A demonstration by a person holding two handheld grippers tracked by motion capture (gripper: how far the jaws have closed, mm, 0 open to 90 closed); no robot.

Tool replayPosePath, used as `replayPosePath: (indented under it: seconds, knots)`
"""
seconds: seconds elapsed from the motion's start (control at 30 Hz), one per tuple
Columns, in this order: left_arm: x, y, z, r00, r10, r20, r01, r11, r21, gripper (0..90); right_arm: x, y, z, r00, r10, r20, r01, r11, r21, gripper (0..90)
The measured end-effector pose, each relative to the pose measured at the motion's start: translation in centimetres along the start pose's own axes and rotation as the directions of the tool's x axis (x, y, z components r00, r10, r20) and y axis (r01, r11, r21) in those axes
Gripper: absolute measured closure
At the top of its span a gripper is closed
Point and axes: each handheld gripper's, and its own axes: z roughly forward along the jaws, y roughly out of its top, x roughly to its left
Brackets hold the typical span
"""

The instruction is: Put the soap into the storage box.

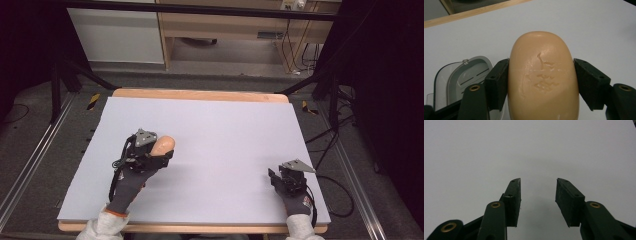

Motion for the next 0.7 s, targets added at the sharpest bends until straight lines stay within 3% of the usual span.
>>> replayPosePath:
  seconds: [0.37, 0.7]
  knots:
    - [2.0, -0.1, -0.7, 0.9985, -0.038, -0.040, 0.038, 0.9992, -0.013, 31.9, 0.0, 0.0, 0.0, 1.0000, 0.000, -0.002, 0.000, 1.000, 0.001, 55.4]
    - [3.3, -0.1, -0.2, 0.9954, -0.067, -0.069, 0.067, 0.9977, -0.013, 31.9, 0.1, 0.0, 0.1, 1.0000, -0.001, -0.005, 0.001, 1.000, 0.003, 55.4]
